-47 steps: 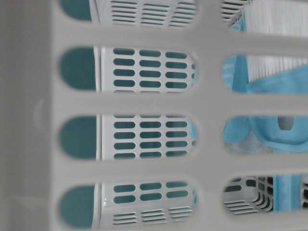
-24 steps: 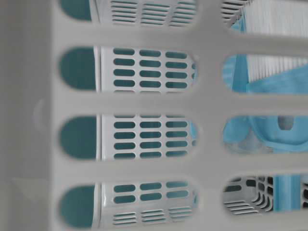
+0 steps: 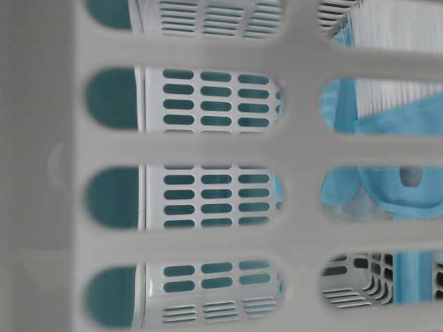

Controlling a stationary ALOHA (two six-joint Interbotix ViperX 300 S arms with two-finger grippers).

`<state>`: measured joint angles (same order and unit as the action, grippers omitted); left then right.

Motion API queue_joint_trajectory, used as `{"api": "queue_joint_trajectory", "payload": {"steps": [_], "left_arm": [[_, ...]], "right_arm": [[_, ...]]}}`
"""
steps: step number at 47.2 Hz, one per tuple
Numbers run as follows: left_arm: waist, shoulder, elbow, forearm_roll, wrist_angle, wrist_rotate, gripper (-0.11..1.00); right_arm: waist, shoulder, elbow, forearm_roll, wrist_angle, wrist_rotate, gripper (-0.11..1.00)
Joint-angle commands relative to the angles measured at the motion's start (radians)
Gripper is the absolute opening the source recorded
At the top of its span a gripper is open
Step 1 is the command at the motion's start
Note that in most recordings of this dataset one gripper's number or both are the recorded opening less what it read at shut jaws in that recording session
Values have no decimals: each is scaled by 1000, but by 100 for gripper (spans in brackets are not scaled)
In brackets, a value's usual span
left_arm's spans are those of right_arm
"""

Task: Pick up the hand brush from the shopping basket with the left arm.
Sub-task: 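Move the left gripper over the basket toward the blue brush handle, then lower the open left gripper around the hand brush's blue handle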

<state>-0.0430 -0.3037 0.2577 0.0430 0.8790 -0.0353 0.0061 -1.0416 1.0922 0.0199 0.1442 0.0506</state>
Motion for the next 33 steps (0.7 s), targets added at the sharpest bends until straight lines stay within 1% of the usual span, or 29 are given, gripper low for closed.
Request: {"api": "queue_joint_trajectory", "payload": {"steps": [1, 8, 11, 15, 16, 21, 24, 27, 33], "left_arm": [[-12, 35, -72, 2, 64, -2, 0], [-21, 84, -121, 2, 121, -6, 1], [-28, 104, -138, 2, 138, -21, 4], [-46, 133, -155, 3, 164, -64, 25], [-52, 141, -160, 2, 170, -69, 33], [-81, 186, -176, 2, 198, -114, 65], [-98, 216, -184, 2, 212, -127, 81], [-114, 239, -186, 2, 215, -140, 90], [-150, 291, -184, 3, 210, -163, 90]], "right_arm": [[2, 3, -25, 3, -3, 3, 81], [2, -2, -14, 3, -8, 6, 77], [2, -5, -9, 3, -9, 8, 77], [2, -11, -8, 3, -11, 9, 77], [2, -12, -8, 3, -11, 9, 77], [2, -21, -3, 3, -11, 8, 77], [2, -26, 2, 3, -11, 9, 77], [2, -31, 6, 3, -11, 11, 77], [2, -37, 9, 3, -12, 9, 77]]}}
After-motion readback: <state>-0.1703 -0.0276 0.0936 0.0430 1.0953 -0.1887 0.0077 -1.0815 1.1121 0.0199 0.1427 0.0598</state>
